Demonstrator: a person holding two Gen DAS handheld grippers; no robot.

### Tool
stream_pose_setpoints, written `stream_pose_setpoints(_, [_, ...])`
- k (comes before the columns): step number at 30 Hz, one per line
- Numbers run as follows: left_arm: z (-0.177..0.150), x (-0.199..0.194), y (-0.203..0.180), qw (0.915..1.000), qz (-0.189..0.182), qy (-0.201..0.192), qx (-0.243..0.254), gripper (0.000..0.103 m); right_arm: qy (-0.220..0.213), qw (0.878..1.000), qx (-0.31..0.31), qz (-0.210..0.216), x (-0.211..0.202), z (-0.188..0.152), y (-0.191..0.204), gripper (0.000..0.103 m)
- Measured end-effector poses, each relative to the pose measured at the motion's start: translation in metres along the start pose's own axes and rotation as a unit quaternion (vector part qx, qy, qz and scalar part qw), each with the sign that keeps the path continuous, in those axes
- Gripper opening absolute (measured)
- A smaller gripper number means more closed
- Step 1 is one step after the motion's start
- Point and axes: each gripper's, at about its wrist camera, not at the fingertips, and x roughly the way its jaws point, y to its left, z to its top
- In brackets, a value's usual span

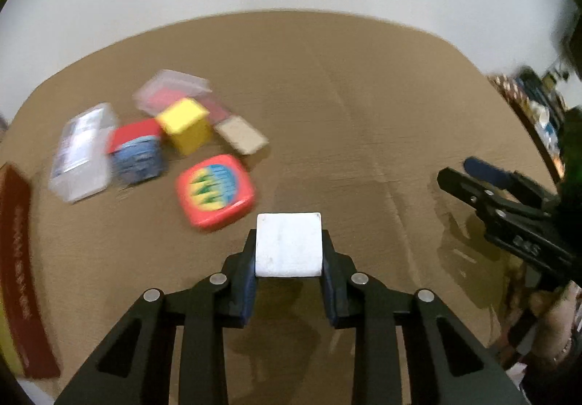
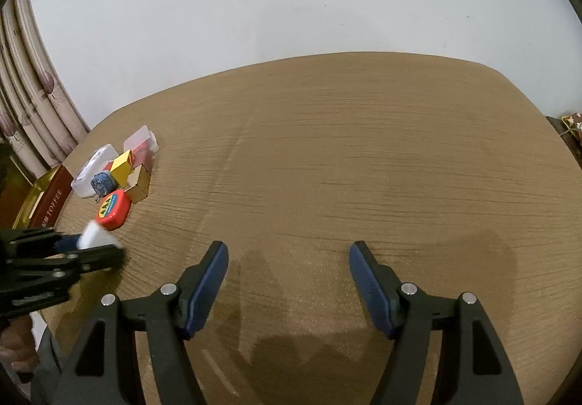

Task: Organize rigid objects
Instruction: 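Grasp the white zigzag cube with the left gripper, then carry the white cube into the tin beside the pink block and release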

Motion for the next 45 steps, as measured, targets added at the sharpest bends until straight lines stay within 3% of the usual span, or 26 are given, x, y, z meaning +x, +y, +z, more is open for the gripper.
stream_pose_setpoints(4, [-0.015,-0.048,0.037,0.9985,0.008,-0.029,-0.045,0.026,0.002,1.0,-0.014,0.0,-0.001,-0.001,0.007,0.072])
stream_pose_setpoints(7, [-0.028,-0.078,0.062,0.9965,0.008,-0.036,-0.075,0.026,0.004,0.999,-0.045,0.028,-0.006,0.0,0.033,0.072])
stream_pose_setpoints(11, [-0.037,-0.102,0.088,0.9936,0.016,-0.039,-0.104,0.026,0.007,0.992,-0.084,0.089,-0.01,0.005,0.096,0.072])
stream_pose_setpoints(15, [-0.051,-0.12,0.105,0.9918,0.019,-0.04,-0.12,0.026,0.019,0.987,-0.109,0.115,0.0,0.011,0.143,0.072])
stream_pose_setpoints(17, [-0.058,-0.126,0.112,0.9912,0.02,-0.041,-0.124,0.026,0.029,0.988,-0.121,0.094,0.012,0.014,0.163,0.072])
stream_pose_setpoints(24, [-0.074,-0.151,0.151,0.9862,0.02,-0.052,-0.156,0.026,0.063,0.99,-0.092,0.088,0.045,0.017,0.183,0.072])
stream_pose_setpoints(28, [-0.077,-0.164,0.185,0.9808,0.035,-0.06,-0.182,0.026,0.077,0.991,-0.088,0.071,0.058,0.018,0.189,0.072])
stream_pose_setpoints(31, [-0.078,-0.17,0.221,0.9742,0.07,-0.065,-0.204,0.026,0.086,0.991,-0.083,0.062,0.067,0.018,0.193,0.072])
stream_pose_setpoints(38, [-0.075,-0.138,0.289,0.9635,0.11,-0.023,-0.243,0.026,0.092,0.991,-0.085,0.049,0.076,0.022,0.201,0.072])
stream_pose_setpoints(45, [-0.038,-0.107,0.301,0.9702,0.111,-0.024,-0.214,0.026,0.092,0.99,-0.11,0.021,0.083,0.022,0.215,0.072])
